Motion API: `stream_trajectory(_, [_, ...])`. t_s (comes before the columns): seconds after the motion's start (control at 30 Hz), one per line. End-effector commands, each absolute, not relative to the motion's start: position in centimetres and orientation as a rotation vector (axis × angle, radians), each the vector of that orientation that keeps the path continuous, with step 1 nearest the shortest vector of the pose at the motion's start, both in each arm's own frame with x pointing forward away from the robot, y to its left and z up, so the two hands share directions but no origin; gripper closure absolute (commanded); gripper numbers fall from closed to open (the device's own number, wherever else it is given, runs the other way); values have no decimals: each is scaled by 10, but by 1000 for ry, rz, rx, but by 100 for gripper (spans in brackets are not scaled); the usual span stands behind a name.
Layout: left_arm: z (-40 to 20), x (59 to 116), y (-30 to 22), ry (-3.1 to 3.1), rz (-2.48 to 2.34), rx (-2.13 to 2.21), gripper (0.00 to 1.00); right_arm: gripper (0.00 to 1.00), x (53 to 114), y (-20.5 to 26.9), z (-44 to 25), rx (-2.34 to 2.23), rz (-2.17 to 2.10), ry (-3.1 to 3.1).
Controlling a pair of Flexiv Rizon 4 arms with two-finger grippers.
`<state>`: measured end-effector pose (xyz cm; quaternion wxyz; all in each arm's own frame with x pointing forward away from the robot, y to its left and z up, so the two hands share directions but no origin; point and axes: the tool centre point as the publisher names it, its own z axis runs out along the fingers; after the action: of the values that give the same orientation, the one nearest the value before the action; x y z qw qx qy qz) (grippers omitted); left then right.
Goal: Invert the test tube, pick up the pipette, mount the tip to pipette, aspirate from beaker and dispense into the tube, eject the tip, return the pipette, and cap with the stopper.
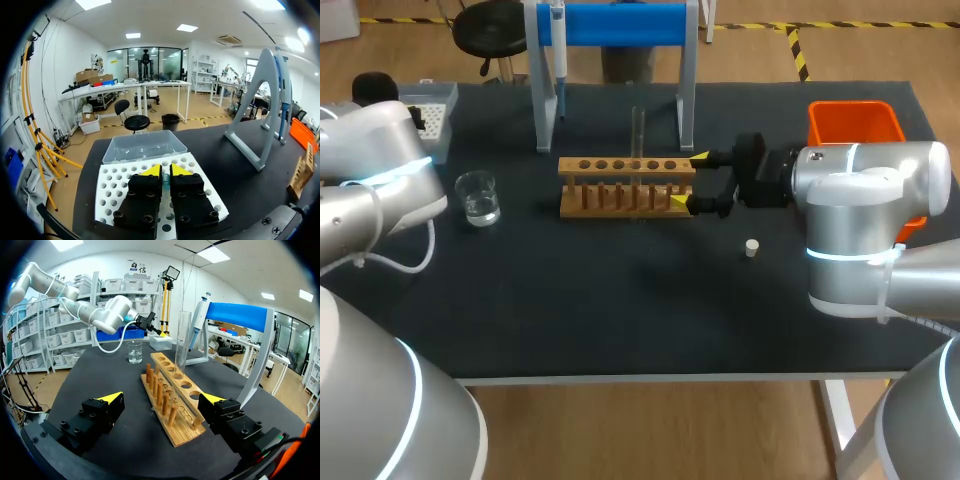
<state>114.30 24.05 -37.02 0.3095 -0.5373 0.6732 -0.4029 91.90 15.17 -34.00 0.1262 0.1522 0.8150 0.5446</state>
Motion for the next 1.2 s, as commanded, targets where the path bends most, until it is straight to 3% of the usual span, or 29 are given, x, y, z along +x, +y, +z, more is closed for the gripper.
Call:
stream_trajectory(0.03, [-372,1145,242,1782,-1060,-1423,100,0,919,152,-340,444,1586,2371])
stream_trajectory(1.2, [-358,1144,240,1778,-1034,-1396,100,0,919,152,-340,444,1586,2371])
